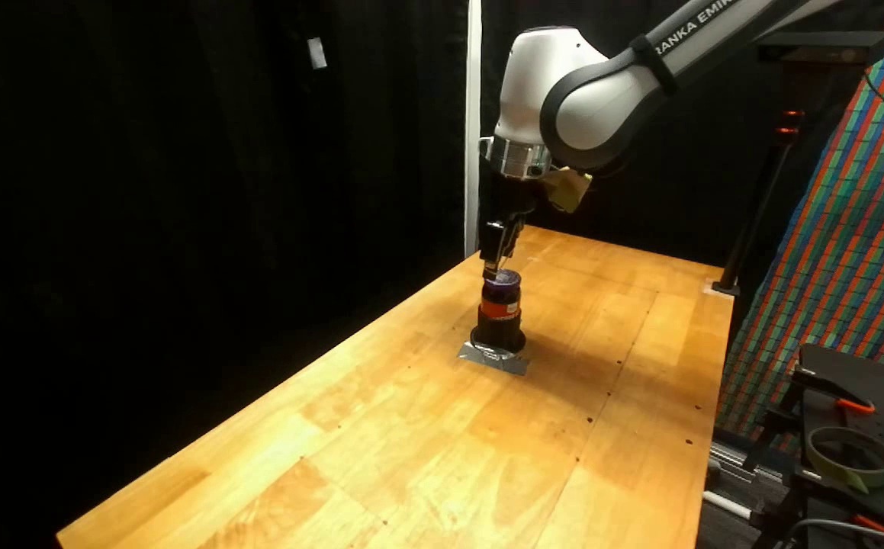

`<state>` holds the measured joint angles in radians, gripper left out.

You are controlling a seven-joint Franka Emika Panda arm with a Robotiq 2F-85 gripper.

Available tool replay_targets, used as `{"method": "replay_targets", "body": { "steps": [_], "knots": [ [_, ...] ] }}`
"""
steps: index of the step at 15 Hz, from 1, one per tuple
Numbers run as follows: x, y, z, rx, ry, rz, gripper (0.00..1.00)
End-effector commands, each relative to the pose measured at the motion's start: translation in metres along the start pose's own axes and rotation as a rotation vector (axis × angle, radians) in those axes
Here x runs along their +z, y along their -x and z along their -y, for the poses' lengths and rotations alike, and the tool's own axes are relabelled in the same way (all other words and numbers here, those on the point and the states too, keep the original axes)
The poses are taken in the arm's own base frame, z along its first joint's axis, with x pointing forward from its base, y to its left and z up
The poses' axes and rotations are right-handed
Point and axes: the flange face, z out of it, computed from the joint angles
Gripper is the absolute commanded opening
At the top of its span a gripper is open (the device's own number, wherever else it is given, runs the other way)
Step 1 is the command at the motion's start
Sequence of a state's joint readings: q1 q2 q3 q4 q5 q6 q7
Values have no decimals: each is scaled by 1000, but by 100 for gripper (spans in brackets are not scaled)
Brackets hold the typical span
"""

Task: Place the elastic over the bottom of the cup

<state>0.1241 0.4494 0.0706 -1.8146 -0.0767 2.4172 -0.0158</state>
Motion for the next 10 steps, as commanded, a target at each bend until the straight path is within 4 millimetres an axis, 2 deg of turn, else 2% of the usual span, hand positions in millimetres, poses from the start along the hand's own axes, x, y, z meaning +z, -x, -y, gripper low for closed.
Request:
{"method": "replay_targets", "body": {
  "steps": [1, 10],
  "knots": [
    [7, -17, -10, 20, 8, -51, 100],
    [37, -23, -26, 47, 11, -37, 100]
  ]
}}
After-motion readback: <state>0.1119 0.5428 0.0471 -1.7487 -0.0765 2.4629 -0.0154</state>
